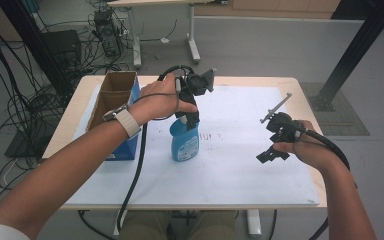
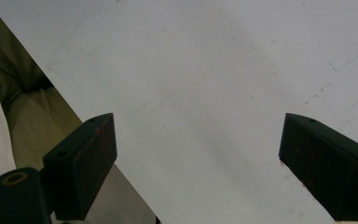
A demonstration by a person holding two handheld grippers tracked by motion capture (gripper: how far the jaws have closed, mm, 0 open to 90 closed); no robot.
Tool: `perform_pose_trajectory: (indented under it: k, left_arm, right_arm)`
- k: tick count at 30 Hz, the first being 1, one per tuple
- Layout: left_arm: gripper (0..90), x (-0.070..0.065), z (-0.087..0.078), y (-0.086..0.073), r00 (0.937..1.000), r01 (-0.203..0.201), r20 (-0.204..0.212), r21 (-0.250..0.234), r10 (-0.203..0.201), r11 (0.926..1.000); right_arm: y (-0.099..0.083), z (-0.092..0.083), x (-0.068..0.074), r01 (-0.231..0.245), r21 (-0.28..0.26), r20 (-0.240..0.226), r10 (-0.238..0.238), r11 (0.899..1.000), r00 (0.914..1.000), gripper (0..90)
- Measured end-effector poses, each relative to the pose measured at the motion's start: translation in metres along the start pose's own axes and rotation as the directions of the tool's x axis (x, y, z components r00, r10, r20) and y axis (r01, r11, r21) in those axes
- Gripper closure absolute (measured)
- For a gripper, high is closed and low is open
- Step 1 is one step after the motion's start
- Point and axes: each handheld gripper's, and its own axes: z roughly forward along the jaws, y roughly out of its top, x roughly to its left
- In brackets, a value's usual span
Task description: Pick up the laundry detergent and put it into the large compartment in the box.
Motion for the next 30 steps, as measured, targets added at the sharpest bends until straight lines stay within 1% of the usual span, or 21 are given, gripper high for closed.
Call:
perform_pose_trajectory:
  k: [3,5,6,11,13,16,25,26,29,30]
  left_arm:
    - [9.1,0.001,0.001,0.001,1.0,-0.003,0.0,0.0,0.003,1.0]
    - [9.1,0.0,0.003,0.001,1.0,0.005,-0.003,-0.003,-0.005,1.0]
    - [9.1,0.0,0.004,0.002,1.0,0.0,-0.005,0.002,0.0,1.0]
    - [9.1,-0.001,0.01,0.003,1.0,0.002,-0.001,0.002,-0.002,1.0]
    - [9.1,-0.003,0.013,0.004,1.0,0.002,-0.007,0.005,-0.002,1.0]
    - [9.0,-0.003,0.015,0.005,1.0,0.0,-0.001,0.012,0.0,0.9999]
    - [9.0,-0.004,0.018,0.005,0.9999,0.008,-0.009,0.006,-0.008,0.9999]
    - [9.0,-0.004,0.018,0.006,1.0,0.001,-0.009,0.011,-0.001,0.9999]
    - [9.0,-0.004,0.019,0.006,1.0,0.001,-0.009,0.012,-0.001,0.9999]
    - [9.0,-0.004,0.02,0.006,1.0,0.007,-0.007,0.012,-0.007,0.9999]
  right_arm:
    - [0.0,-0.001,0.0,0.002,-0.003,-0.001,-0.003,1.0,1.0,11.2]
    - [-0.001,-0.001,0.0,0.002,-0.005,-0.002,-0.002,1.0,1.0,11.2]
    - [-0.001,-0.001,0.0,0.002,-0.005,-0.002,-0.002,1.0,1.0,11.2]
    - [-0.001,0.0,0.0,0.001,-0.006,-0.003,-0.001,1.0,1.0,11.2]
    - [-0.001,-0.001,0.0,0.002,-0.006,-0.001,-0.002,1.0,1.0,11.2]
    - [-0.001,0.0,0.0,0.0,-0.006,-0.003,0.0,1.0,1.0,11.2]
    - [-0.002,0.0,0.0,-0.007,-0.005,-0.001,0.007,1.0,1.0,11.1]
    - [-0.002,0.0,0.0,-0.007,-0.004,-0.002,0.007,1.0,1.0,11.1]
    - [-0.003,0.0,0.0,-0.006,-0.004,0.001,0.006,1.0,1.0,11.1]
    - [-0.003,0.0,-0.001,-0.006,-0.006,0.0,0.006,1.0,1.0,11.1]
